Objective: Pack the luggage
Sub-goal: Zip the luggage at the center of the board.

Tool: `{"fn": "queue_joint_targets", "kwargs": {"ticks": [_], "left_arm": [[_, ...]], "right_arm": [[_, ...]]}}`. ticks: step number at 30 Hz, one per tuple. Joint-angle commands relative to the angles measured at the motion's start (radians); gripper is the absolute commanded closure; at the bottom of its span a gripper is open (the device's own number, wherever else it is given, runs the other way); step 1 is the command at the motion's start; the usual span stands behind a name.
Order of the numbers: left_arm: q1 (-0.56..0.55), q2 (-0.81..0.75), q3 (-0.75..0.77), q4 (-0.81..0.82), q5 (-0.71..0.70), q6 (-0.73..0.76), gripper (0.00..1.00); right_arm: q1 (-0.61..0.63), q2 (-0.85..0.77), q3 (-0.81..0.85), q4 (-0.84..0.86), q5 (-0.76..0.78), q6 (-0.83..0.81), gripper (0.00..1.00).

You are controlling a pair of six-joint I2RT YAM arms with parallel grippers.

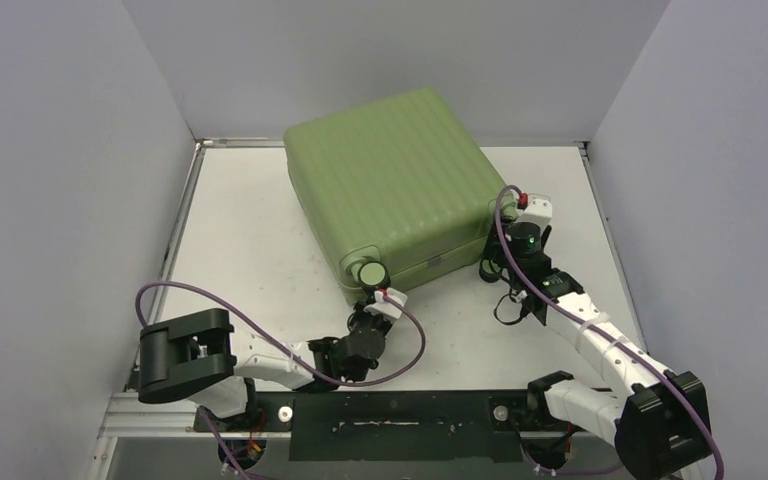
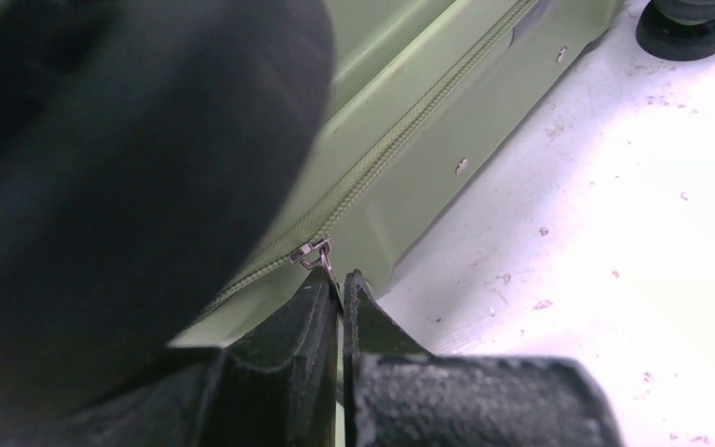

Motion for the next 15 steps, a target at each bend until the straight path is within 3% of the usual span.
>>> {"fn": "queue_joint_targets", "kwargs": {"ticks": [1,10,15], "left_arm": [[-0.053,0.040,0.141,0.116,0.199,0.017,1.00],[-0.049,0.208,0.301,0.117,0.210,0.078,1.00],[-0.043,0.204,0.276,0.120,0.178,0.065,1.00]], "right_arm": [[0.089,0.042,-0.018,0.099,-0.271,0.062,1.00],[0.100,0.024,-0.035,0.088,-0.294,0.070,1.00],[0.098,-0.058,-0.022,0.027,-0.233,0.042,1.00]]}}
